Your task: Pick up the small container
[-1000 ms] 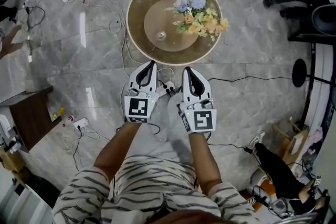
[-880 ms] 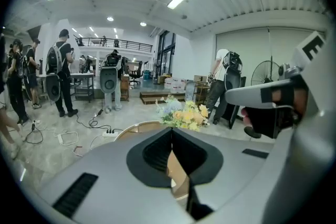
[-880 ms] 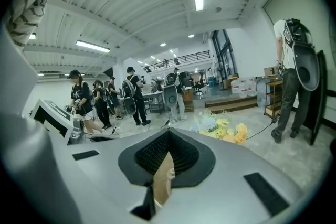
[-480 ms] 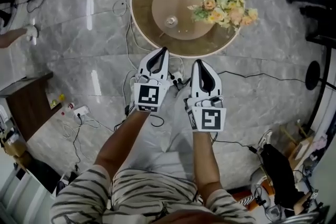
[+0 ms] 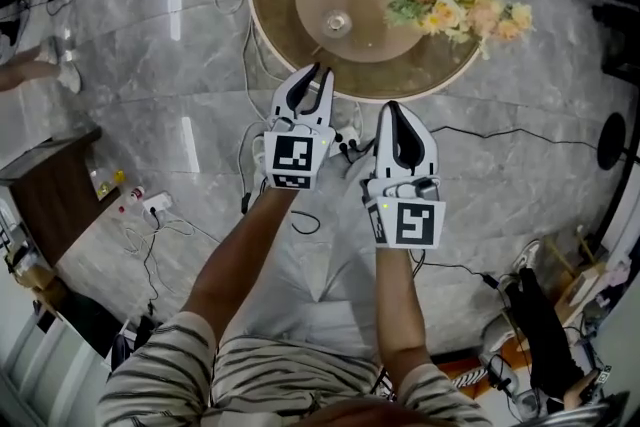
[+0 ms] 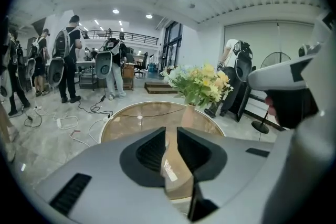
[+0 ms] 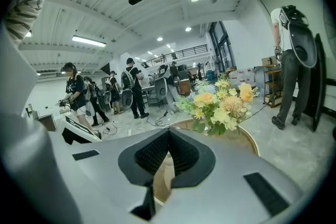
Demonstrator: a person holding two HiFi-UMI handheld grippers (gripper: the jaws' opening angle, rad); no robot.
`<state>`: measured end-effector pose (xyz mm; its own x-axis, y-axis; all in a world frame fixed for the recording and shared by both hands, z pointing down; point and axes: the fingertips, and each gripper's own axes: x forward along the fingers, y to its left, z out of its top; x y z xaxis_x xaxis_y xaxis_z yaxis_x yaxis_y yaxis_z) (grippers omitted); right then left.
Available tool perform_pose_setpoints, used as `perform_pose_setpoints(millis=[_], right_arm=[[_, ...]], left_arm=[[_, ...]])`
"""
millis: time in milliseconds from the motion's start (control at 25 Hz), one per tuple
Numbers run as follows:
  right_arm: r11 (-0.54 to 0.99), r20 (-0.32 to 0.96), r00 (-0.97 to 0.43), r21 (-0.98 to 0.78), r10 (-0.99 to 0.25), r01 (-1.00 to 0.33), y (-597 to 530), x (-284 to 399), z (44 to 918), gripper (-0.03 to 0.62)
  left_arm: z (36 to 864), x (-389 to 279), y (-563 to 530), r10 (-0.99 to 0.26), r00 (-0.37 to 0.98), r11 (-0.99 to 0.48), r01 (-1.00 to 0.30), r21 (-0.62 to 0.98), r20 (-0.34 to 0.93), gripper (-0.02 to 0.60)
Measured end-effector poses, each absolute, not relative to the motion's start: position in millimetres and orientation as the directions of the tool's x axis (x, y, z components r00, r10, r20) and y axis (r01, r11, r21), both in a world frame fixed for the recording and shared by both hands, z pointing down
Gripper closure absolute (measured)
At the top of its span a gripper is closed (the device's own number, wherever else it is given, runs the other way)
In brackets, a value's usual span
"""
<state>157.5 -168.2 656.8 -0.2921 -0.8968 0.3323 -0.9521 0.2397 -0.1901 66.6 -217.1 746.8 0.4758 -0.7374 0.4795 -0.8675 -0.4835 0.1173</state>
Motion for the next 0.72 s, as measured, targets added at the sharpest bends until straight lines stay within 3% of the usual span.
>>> perform_pose_setpoints(millis=[160, 520, 720], right_arm=[[0.235, 0.340, -0.288, -0.187, -0.895, -0.954, -170, 160, 667, 0.585], [0.241, 0.348, -0.295, -0.190, -0.890, -0.952, -172, 159, 680, 0.585], [0.247, 0.358, -0.305, -0.199, -0.883, -0.948, -171, 157, 686, 0.585]], left_arm=[[773, 66, -227, -0.726, 0.469, -0.470, -0.872, 0.135, 0.504, 0.476], [822, 75, -246, -0.710, 0.441, -0.446, -0.885, 0.134, 0.549, 0.296], [837, 77, -265, -0.724, 0.423, -0.438, -0.892, 0.110, 0.546, 0.236]])
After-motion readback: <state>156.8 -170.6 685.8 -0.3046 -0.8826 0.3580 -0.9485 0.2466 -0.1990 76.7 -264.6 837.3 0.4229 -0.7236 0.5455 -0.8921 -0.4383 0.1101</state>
